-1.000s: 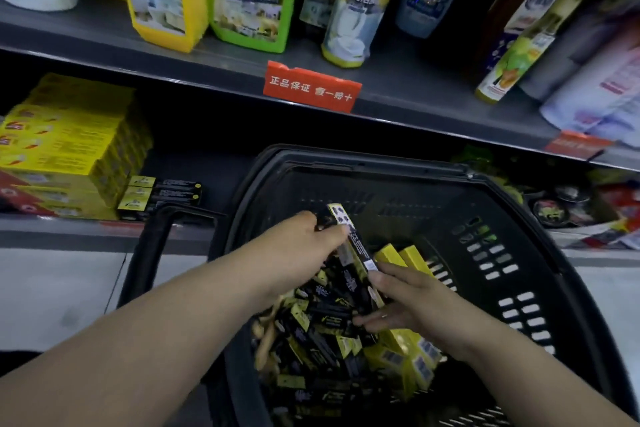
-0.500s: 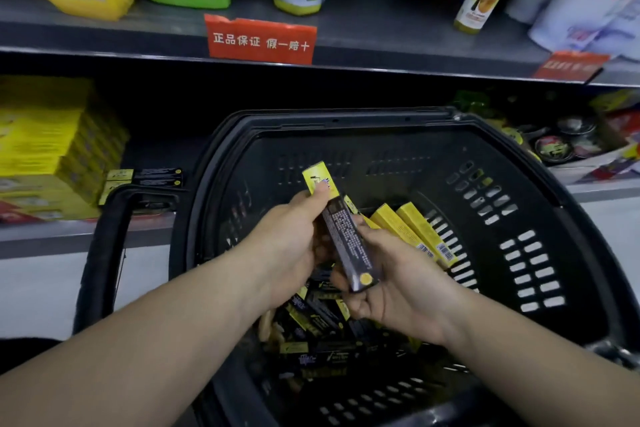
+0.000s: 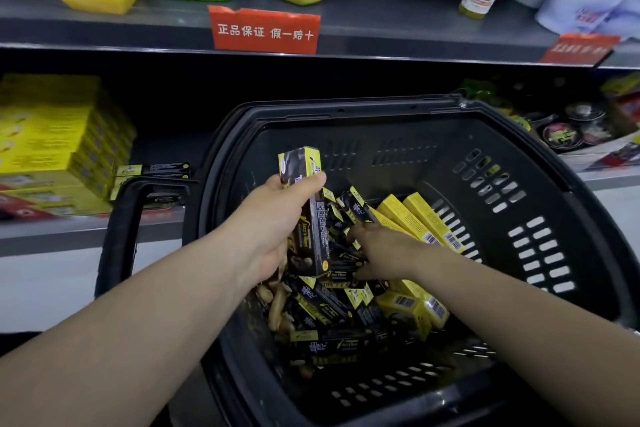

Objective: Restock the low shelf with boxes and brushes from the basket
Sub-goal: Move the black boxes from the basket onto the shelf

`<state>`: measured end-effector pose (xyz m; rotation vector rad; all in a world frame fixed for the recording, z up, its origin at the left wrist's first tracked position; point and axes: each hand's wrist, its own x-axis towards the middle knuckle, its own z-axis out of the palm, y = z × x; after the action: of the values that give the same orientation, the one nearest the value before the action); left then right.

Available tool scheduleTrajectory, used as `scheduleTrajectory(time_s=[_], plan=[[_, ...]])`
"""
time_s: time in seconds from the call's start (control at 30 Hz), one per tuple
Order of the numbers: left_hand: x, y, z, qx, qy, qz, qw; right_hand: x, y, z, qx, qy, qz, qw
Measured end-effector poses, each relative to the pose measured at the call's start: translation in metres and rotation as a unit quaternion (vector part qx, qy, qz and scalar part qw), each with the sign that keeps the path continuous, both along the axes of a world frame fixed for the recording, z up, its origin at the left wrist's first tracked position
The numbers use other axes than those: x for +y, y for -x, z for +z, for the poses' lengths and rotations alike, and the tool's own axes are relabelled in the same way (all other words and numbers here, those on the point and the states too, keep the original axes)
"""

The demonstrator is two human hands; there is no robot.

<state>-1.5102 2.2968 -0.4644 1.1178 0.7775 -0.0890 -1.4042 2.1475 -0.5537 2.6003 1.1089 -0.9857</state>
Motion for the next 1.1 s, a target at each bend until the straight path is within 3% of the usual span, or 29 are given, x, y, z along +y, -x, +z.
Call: scheduleTrajectory(time_s=[0.23,0.37,0.47,0.57,0.73,0.9,1.0,1.1], plan=[[0.012,-0.002,0.002,0.006,-0.008,0.038,0.999,0.007,0.005,-0.018,-0.02,0.03,0.008,0.999],[0.015,-0.004,0.002,-0.006,0.008,0.056,0.998,-0.013,0.001,0.01,-0.05,-0.056,-0.078,0.994],[0.012,-0.004,-0.001,-0.003,0.015,0.06,0.998,-0.036,0.003,0.047,0.014,-0.16,-0.19,0.969],[0.005,-0.002,-0.002,0.0,0.024,0.05,0.998,-0.046,0.021,0.069,0.112,-0.289,-0.274,0.91],[-0.007,0.0,-0.001,-0.013,0.058,0.022,0.998,-0.017,0.056,0.064,0.159,-0.372,-0.198,0.893],[-0.001,0.009,-0.002,-0.017,-0.037,0.007,0.999,-0.009,0.058,0.064,0.251,-0.398,-0.184,0.863],[0.014,0.01,0.01,-0.015,-0.091,-0.012,0.996,-0.011,0.047,0.064,0.262,-0.368,-0.179,0.874],[0.032,0.006,0.018,-0.05,-0.087,0.02,0.995,-0.001,0.033,0.047,0.21,-0.228,-0.147,0.939]])
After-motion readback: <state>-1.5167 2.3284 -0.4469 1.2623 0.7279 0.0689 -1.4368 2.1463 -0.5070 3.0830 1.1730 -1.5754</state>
